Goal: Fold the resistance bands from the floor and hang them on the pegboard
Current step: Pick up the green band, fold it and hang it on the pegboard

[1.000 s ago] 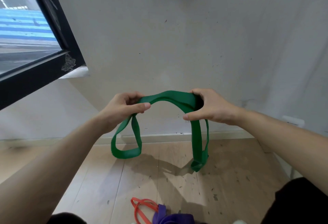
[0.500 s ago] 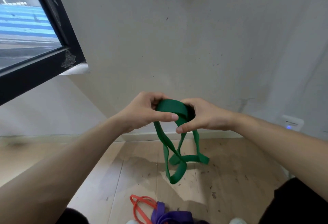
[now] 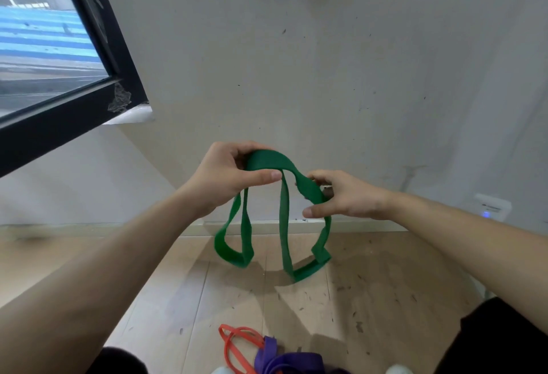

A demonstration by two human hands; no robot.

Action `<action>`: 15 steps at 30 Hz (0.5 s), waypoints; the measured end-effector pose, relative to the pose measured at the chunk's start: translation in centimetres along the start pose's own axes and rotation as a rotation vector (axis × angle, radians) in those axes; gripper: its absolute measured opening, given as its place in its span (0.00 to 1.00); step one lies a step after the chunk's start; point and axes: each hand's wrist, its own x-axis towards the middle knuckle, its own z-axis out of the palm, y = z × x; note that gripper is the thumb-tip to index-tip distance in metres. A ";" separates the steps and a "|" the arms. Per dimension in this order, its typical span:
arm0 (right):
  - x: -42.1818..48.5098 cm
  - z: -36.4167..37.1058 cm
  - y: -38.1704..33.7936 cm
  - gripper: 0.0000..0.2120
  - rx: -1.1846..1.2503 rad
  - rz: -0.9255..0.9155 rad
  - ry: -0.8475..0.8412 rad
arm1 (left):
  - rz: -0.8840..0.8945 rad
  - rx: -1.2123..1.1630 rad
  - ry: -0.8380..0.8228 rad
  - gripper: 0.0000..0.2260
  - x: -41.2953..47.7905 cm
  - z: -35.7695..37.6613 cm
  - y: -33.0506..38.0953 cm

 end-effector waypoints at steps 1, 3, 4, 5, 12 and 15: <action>0.1 0.5 -0.2 0.25 0.027 -0.014 -0.004 | 0.005 -0.018 0.009 0.15 0.0 0.1 0.2; 0.5 1.5 -0.5 0.25 0.057 -0.031 -0.006 | 0.017 -0.069 0.031 0.18 0.0 0.4 0.6; 0.7 1.9 -0.7 0.25 0.062 -0.028 -0.005 | 0.023 -0.103 0.046 0.19 0.0 0.5 0.7; 0.9 2.3 -0.8 0.24 0.063 -0.018 -0.001 | 0.030 -0.138 0.062 0.19 0.0 0.7 0.9; 1.3 2.7 -1.5 0.13 0.011 -0.037 0.047 | 0.033 -0.247 0.161 0.20 0.2 0.1 1.0; 1.0 1.4 -1.5 0.11 -0.007 -0.035 0.093 | 0.027 -0.222 0.202 0.19 0.1 -0.6 0.6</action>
